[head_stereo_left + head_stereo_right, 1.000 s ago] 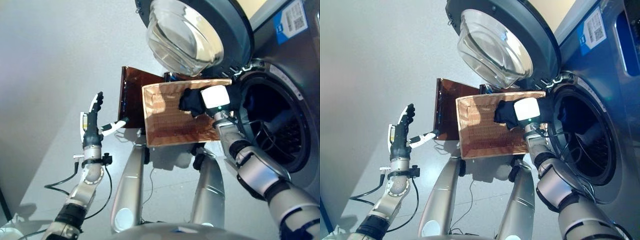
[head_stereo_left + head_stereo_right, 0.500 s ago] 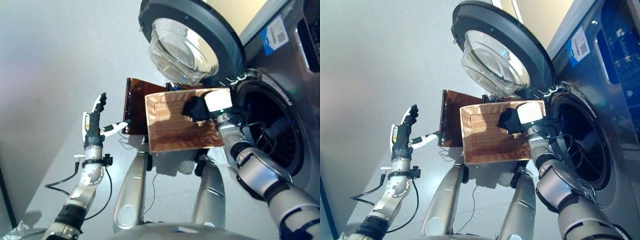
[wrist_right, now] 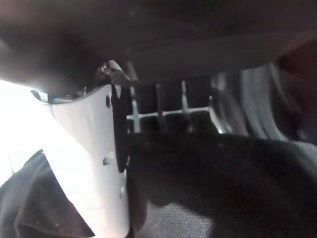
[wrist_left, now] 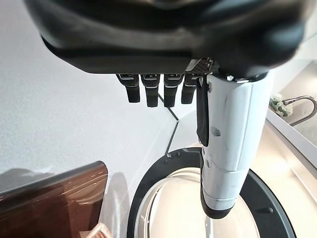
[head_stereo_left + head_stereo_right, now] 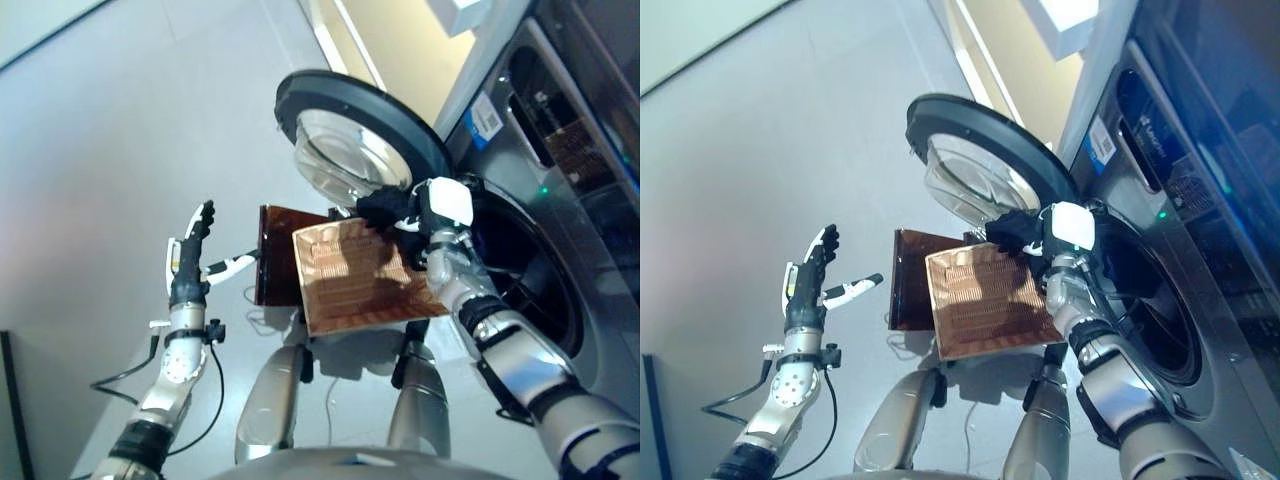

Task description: Pick up the clothes and place them into the washing machine

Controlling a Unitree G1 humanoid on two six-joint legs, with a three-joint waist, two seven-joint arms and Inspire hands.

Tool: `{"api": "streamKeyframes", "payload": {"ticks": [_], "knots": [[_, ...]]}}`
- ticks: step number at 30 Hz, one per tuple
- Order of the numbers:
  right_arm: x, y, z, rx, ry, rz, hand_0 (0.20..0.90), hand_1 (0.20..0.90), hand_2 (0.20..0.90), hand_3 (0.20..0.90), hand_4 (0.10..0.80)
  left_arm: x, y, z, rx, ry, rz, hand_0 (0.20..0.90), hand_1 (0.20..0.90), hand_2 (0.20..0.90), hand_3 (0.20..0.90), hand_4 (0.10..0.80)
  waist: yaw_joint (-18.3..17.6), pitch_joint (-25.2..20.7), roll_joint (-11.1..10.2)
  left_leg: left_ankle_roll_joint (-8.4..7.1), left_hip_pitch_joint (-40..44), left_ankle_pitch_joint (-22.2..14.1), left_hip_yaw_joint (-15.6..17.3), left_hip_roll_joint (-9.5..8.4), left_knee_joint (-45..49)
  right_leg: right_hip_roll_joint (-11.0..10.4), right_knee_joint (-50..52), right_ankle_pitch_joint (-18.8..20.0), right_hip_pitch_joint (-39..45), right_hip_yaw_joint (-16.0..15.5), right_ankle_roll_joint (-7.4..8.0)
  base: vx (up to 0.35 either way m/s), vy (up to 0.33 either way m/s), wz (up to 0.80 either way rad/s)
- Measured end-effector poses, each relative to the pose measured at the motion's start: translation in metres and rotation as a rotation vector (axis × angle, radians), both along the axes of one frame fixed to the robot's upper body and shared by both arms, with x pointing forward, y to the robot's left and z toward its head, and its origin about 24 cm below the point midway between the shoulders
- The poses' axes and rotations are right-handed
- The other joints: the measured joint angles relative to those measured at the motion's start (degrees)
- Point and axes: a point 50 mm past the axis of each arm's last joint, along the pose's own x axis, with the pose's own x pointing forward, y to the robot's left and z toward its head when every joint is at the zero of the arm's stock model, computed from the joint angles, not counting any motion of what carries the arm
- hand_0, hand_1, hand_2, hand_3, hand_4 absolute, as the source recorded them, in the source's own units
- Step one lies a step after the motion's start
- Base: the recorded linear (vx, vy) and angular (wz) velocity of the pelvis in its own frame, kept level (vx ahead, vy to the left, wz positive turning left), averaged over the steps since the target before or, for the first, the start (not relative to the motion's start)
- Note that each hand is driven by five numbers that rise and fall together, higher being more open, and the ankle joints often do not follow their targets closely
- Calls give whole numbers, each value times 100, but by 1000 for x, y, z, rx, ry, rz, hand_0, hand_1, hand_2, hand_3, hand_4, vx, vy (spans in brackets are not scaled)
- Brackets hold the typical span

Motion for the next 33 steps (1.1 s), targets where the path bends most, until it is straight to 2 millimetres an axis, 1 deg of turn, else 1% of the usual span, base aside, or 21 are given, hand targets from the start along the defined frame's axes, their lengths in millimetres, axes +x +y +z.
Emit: {"api": "streamKeyframes", "payload": {"ticks": [3, 5, 7, 8, 10, 11, 13, 16, 18, 20, 22, 23, 24, 25, 26, 27, 28, 30, 32, 33], "knots": [[-19, 6, -22, 304, -2, -58, 200, 200, 200, 200, 300, -4, -1, -7, -11, 30, 1, 900, 900, 900, 900, 800, -85, -53, 27, 34, 245, 33, 73, -46, -182, -4, -411, 184, 320, 3, 57, 56, 22, -10], [-31, 9, -37, 503, 7, -125, 200, 200, 200, 200, 300, -5, -4, -10, -22, 41, -3, 900, 900, 900, 900, 800, -138, -180, 33, 15, 298, 46, 142, -56, -300, -1, -580, 256, 372, 13, 72, 48, 25, -8], [-40, 13, -47, 664, 6, -162, 200, 200, 200, 200, 300, -7, -4, -12, -29, 53, 0, 900, 900, 900, 900, 800, -189, -239, 37, 48, 354, 104, 182, -80, -403, -3, -702, 330, 410, 45, 88, 48, 13, -9], [-43, 14, -50, 712, 5, -176, 200, 200, 200, 200, 300, -7, -5, -13, -32, 58, -2, 900, 900, 900, 900, 800, -211, -239, 38, 47, 392, 106, 204, -86, -426, -2, -777, 366, 467, 58, 95, 43, 7, -15], [-56, 17, -65, 838, 26, -221, 200, 200, 200, 200, 300, -8, -10, -15, -51, 64, 0, 900, 900, 900, 900, 800, -222, -346, 33, 29, 516, 94, 269, -124, -538, -18, -985, 444, 576, 120, 120, 14, 9, -16], [-60, 15, -68, 893, 21, -246, 200, 200, 200, 200, 300, -8, -11, -16, -56, 64, 1, 900, 900, 900, 900, 800, -242, -401, 34, 29, 516, 108, 298, -134, -578, -22, -1043, 472, 574, 131, 115, 10, 9, -10], [-63, 18, -71, 976, 13, -266, 200, 200, 200, 200, 300, -8, -12, -16, -60, 63, 1, 900, 900, 900, 900, 800, -314, -411, 32, 23, 519, 125, 306, -137, -595, -20, -1079, 507, 580, 136, 129, 9, 3, -3], [-65, 18, -73, 1117, -29, -306, 200, 200, 200, 200, 300, -8, -13, -17, -69, 69, 3, 900, 900, 900, 900, 800, -362, -411, 33, 26, 540, 137, 321, -136, -604, -15, -1076, 515, 580, 161, 118, -3, 5, -2], [-66, 16, -73, 1242, -81, -336, 200, 200, 200, 200, 300, -10, -13, -20, -74, 80, 7, 900, 900, 900, 900, 800, -361, -413, 35, 25, 582, 137, 352, -136, -609, -14, -1075, 512, 597, 199, 118, -26, 17, -8], [-66, 18, -72, 1413, -172, -380, 200, 200, 200, 200, 300, -10, -14, -21, -82, 84, 10, 900, 900, 900, 900, 800, -355, -413, 35, 24, 580, 136, 385, -142, -605, -18, -1055, 506, 555, 257, 130, -65, 20, -8], [-66, 21, -73, 1509, -214, -403, 200, 200, 200, 200, 300, -10, -14, -22, -88, 87, 12, 900, 900, 900, 900, 800, -360, -414, 38, 24, 569, 133, 395, -149, -585, -29, -1032, 503, 535, 274, 138, -110, 10, -4], [-67, 25, -74, 1565, -241, -417, 200, 200, 200, 200, 300, -10, -14, -21, -95, 85, 13, 900, 900, 900, 900, 800, -360, -411, 43, 31, 521, 131, 398, -154, -538, -35, -938, 490, 455, 291, 126, -150, 7, 2], [-65, 27, -71, 1599, -271, -409, 200, 200, 200, 200, 300, -8, -14, -20, -105, 76, 16, 900, 900, 900, 900, 800, -369, -413, 52, 70, 346, 86, 393, -151, -366, -61, -678, 400, 233, 332, 88, -98, 1, 5], [-64, 28, -69, 1616, -287, -406, 200, 200, 200, 200, 300, -6, -15, -19, -107, 72, 15, 900, 900, 900, 900, 800, -368, -408, 71, 79, 244, 73, 390, -157, -276, -72, -533, 375, 113, 347, 96, -160, -12, 11], [-62, 29, -66, 1647, -305, -410, 200, 200, 200, 200, 300, -3, -16, -17, -117, 62, 13, 900, 900, 900, 900, 800, -373, -395, 94, 121, 56, 36, 390, -166, -76, -112, -260, 268, -112, 395, 83, -125, -14, 10], [-62, 30, -67, 1668, -311, -419, 200, 200, 200, 200, 300, -1, -16, -16, -120, 58, 12, 900, 900, 900, 900, 800, -363, -381, 109, 140, -45, 0, 391, -170, 86, -129, -42, 205, -250, 441, 119, -161, -21, 14], [-59, 32, -63, 1696, -338, -414, 200, 200, 200, 200, 300, 2, -16, -12, -119, 43, 10, 900, 900, 900, 900, 800, -378, -291, 122, 140, -202, -167, 378, -155, 455, -173, 372, -6, -416, 472, 65, -81, -11, 11], [-55, 34, -58, 1734, -376, -407, 200, 200, 200, 200, 300, 3, -16, -10, -117, 32, 10, 900, 900, 900, 900, 800, -374, -186, 133, 98, -443, -392, 373, -136, 935, -207, 933, -270, -734, 585, 97, -83, -7, 6], [-47, 36, -48, 1762, -432, -382, 200, 200, 200, 200, 300, 4, -15, -8, -117, 20, 11, 900, 900, 900, 900, 800, -392, -33, 139, 118, -844, -633, 353, -53, 1552, -197, 1416, -438, -1113, 676, 47, -65, -12, -5], [-43, 37, -43, 1776, -452, -372, 200, 200, 200, 200, 300, 4, -15, -8, -119, 19, 11, 900, 900, 900, 900, 800, -388, 34, 146, 99, -1028, -739, 327, 2, 1810, -157, 1541, -452, -1267, 704, 45, 37, -3, -12]]}}
